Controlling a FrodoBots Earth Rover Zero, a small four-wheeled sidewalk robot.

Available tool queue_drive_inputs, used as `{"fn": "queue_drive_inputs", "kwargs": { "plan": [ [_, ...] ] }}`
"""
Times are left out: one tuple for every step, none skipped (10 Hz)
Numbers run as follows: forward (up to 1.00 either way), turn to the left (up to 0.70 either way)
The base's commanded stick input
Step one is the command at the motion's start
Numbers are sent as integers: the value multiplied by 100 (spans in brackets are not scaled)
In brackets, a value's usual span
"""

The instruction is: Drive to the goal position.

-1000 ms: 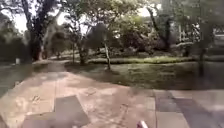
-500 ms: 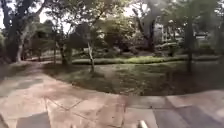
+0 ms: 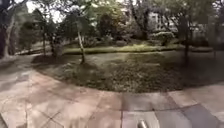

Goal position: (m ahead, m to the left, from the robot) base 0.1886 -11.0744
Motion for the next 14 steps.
{"fn": "queue_drive_inputs", "kwargs": {
  "plan": [
    [0,-74],
    [0,-87],
    [0,-87],
    [0,-87],
    [0,-87],
    [0,-87],
    [0,-87],
    [0,-87],
    [0,-87],
    [0,-87],
    [0,-87],
    [0,-87],
    [0,-87],
    [0,-87]
  ]
}}
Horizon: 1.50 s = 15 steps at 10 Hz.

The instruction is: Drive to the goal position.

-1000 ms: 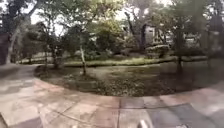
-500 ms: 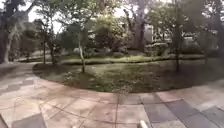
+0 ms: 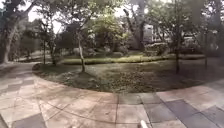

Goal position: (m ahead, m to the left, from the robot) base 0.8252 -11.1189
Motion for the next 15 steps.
{"fn": "queue_drive_inputs", "kwargs": {
  "plan": [
    [0,-87],
    [0,-87],
    [0,-87],
    [0,-87],
    [0,-87],
    [0,-87],
    [0,-87],
    [0,-87],
    [0,-87],
    [0,-87],
    [0,-87],
    [0,-87],
    [0,-87],
    [0,-86],
    [0,-75]
  ]
}}
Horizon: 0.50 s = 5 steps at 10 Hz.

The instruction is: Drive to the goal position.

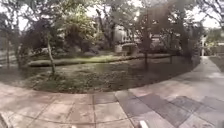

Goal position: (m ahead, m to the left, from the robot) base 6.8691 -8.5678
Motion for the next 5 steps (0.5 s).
{"fn": "queue_drive_inputs", "kwargs": {
  "plan": [
    [0,-51],
    [0,-41],
    [0,-54],
    [0,-79],
    [0,-86]
  ]
}}
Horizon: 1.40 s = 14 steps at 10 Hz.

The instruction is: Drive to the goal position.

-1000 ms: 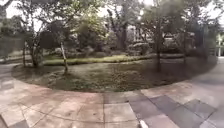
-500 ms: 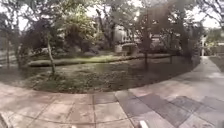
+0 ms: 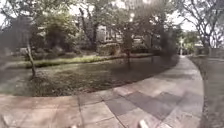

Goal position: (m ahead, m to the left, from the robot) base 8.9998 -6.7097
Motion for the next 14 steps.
{"fn": "queue_drive_inputs", "kwargs": {
  "plan": [
    [0,-86],
    [0,-86],
    [0,-86],
    [0,-86],
    [0,-85],
    [0,-74],
    [0,-12],
    [0,0],
    [0,0],
    [0,0],
    [0,0],
    [0,0],
    [0,0],
    [0,0]
  ]
}}
